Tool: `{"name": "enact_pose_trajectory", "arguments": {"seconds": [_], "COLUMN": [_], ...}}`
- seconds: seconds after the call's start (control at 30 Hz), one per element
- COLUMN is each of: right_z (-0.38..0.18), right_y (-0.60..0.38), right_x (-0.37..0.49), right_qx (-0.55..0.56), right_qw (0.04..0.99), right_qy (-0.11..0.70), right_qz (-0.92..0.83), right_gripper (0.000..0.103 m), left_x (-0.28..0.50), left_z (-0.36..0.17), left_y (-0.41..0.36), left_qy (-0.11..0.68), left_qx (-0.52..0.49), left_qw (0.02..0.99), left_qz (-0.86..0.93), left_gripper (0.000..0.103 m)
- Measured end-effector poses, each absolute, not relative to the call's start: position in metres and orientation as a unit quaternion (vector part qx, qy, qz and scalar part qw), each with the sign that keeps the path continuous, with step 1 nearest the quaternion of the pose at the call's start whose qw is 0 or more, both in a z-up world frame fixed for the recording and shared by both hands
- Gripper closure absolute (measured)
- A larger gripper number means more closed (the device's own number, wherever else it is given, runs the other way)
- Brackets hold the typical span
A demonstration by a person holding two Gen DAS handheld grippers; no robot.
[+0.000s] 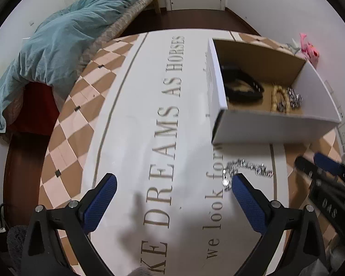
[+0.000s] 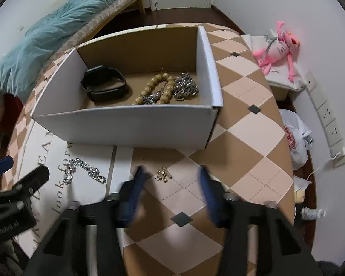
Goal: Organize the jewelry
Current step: 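Lift both tools out of the box toward the silver chain, then grasp the silver link chain with the left tool while the right tool grasps a gold earring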
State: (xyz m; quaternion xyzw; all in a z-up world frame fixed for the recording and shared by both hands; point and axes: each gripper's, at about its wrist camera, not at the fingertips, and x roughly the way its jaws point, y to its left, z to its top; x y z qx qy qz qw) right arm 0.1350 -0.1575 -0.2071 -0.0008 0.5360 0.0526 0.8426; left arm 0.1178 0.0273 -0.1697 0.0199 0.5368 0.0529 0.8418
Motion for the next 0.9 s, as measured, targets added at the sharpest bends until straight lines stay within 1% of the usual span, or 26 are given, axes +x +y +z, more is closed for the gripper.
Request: {"name": "enact_pose_trajectory", "arguments": {"seconds": [0.03,0.07,0.43,0.5,0.57,0.6,0.63,0.67,0.9], "right_z": [-0.207,-0.208,-0.201,-0.201,-0.201,-0.202,-0.202,-0.202,-0.186], "right_y": [-0.155,-0.154,-0.188,-0.193,-0.197,-0.198,-0.199,-0.2,-0.199], "right_x": [0.134,0.135,0.13,0.13,0.131,0.131,0.132,0.132,0.126], "right_qx": [-0.012,-0.017,0.035,0.041,0.044,0.046,0.047,0.049,0.059], "right_qw": [0.846,0.847,0.845,0.844,0.843,0.842,0.842,0.841,0.848], "right_qy": [0.532,0.53,0.534,0.534,0.535,0.537,0.538,0.538,0.526], "right_qz": [0.047,0.046,0.026,0.022,0.019,0.017,0.017,0.017,0.03], "right_gripper": [0.077,0.09,0.091,0.091,0.091,0.091,0.091,0.09,0.09], "left_x": [0.117,0.117,0.131,0.13,0.129,0.129,0.129,0.129,0.118], "left_z": [-0.172,-0.174,-0.196,-0.195,-0.191,-0.188,-0.186,-0.185,-0.177], "left_y": [0.027,0.025,-0.002,-0.007,-0.014,-0.018,-0.022,-0.025,-0.016], "left_qy": [0.538,0.541,0.556,0.546,0.537,0.533,0.529,0.529,0.531], "left_qx": [0.022,0.023,0.013,0.011,0.015,0.021,0.026,0.03,-0.006], "left_qw": [0.841,0.84,0.831,0.837,0.843,0.845,0.847,0.846,0.844], "left_qz": [0.051,0.046,0.002,-0.015,-0.03,-0.039,-0.046,-0.051,-0.078], "left_gripper": [0.001,0.001,0.003,0.015,0.042,0.051,0.078,0.1,0.101]}}
